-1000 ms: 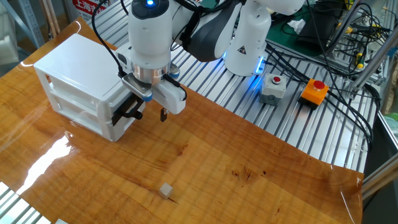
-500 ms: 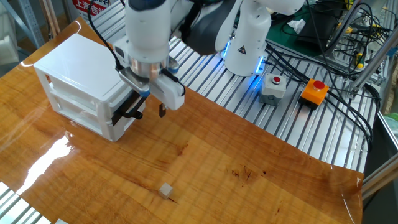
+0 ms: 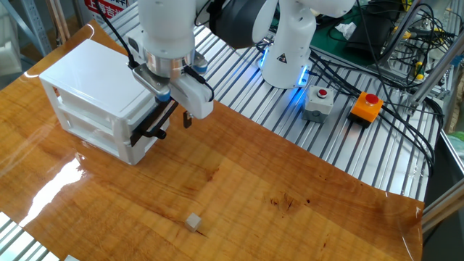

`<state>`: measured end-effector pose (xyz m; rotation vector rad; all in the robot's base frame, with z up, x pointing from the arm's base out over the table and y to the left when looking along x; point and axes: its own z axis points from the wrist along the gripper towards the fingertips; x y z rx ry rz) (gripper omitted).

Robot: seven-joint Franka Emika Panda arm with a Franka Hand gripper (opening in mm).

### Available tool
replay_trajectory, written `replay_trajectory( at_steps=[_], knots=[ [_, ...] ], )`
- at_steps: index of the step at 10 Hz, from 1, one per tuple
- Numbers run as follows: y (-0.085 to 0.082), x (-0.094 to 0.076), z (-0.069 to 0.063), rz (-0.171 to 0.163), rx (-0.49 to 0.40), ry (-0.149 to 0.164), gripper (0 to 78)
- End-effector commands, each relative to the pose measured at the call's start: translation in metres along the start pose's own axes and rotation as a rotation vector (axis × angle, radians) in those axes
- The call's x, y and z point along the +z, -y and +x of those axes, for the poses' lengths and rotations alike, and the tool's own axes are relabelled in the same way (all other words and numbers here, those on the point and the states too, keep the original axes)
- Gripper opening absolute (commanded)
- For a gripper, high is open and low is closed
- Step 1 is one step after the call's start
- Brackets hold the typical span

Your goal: Put things in the drawer

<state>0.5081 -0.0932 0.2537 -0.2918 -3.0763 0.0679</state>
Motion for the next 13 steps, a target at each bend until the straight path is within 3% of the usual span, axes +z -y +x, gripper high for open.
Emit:
replay_trajectory(
  at_steps=[1,13],
  knots=[
    [-0.004,0.009,-0.005,-0.005,0.005,0.001,77.5],
    [-0.008,0.031,-0.005,0.002,0.002,0.012,77.5]
  ],
)
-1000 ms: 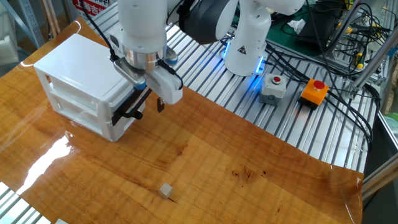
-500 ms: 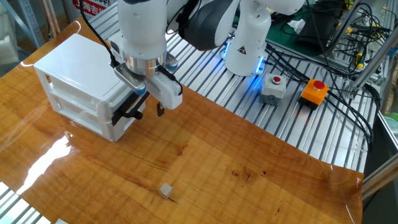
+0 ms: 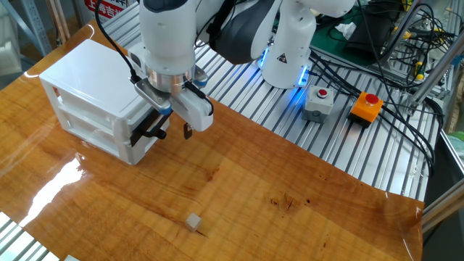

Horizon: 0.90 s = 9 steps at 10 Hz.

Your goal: Put things in the drawer

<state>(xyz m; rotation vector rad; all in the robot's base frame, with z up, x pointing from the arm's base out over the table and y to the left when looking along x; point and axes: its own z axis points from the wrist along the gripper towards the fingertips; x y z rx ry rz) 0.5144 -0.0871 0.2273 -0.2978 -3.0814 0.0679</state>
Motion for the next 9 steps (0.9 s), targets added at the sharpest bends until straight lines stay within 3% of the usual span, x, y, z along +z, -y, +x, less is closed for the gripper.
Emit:
replay_trajectory(
  at_steps=[1,9],
  knots=[
    [0.0005,0.0078,0.002,0.003,-0.002,0.009,77.5],
    [-0.0002,0.0152,0.0021,-0.006,-0.003,0.016,77.5]
  ],
)
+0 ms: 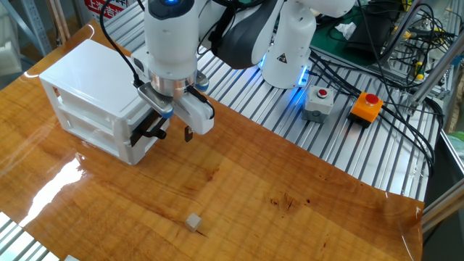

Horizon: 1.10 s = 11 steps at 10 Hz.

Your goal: Put things in the drawer

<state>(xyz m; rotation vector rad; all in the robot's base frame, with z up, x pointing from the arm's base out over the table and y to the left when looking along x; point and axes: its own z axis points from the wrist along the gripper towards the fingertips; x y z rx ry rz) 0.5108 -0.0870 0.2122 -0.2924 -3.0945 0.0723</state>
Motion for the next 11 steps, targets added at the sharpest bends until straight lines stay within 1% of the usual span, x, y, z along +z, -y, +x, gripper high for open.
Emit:
replay_trajectory(
  at_steps=[1,2,4,7,9,11],
  knots=[
    [-0.0002,0.0,-0.0008,-0.007,0.001,0.004,77.5],
    [-0.0002,0.0,-0.0008,-0.018,0.001,0.002,77.5],
    [-0.0002,0.0,-0.0008,-0.026,0.003,0.0,77.5],
    [-0.0002,0.0,-0.0008,-0.047,0.005,-0.005,77.5],
    [-0.0002,0.0,-0.0008,-0.048,-0.001,-0.006,77.5],
    [-0.0002,-0.0001,-0.0009,-0.059,-0.001,-0.01,77.5]
  ],
)
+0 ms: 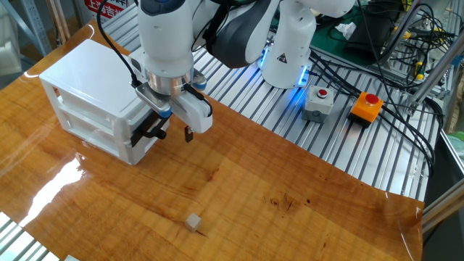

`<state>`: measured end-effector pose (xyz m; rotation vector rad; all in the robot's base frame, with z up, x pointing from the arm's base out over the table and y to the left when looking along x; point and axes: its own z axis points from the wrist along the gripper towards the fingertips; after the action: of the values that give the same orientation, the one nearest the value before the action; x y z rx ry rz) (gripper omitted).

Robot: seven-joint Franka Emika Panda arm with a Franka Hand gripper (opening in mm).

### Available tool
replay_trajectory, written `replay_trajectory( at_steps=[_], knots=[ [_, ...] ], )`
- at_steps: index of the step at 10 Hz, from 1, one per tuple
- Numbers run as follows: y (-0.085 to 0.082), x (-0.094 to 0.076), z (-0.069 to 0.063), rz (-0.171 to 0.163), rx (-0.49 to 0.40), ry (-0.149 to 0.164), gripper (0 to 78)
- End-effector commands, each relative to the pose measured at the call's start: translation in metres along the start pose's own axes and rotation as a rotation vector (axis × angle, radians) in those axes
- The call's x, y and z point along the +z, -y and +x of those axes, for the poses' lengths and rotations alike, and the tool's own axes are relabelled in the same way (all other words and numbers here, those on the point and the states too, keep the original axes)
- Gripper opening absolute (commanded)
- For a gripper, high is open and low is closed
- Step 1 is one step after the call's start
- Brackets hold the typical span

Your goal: Put things in the drawer

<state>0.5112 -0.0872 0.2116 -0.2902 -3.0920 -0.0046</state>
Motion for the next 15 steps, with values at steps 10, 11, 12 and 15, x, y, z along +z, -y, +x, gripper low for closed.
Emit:
replay_trajectory(
  at_steps=[10,11,12,15],
  knots=[
    [-0.0001,-0.0021,-0.0001,0.014,0.018,0.003,77.5],
    [-0.0001,-0.0021,-0.0001,0.016,0.022,0.002,77.5],
    [-0.0001,-0.0021,-0.0001,0.028,0.021,0.004,77.5],
    [-0.0001,-0.0021,-0.0001,0.037,-0.024,0.003,77.5]
  ],
)
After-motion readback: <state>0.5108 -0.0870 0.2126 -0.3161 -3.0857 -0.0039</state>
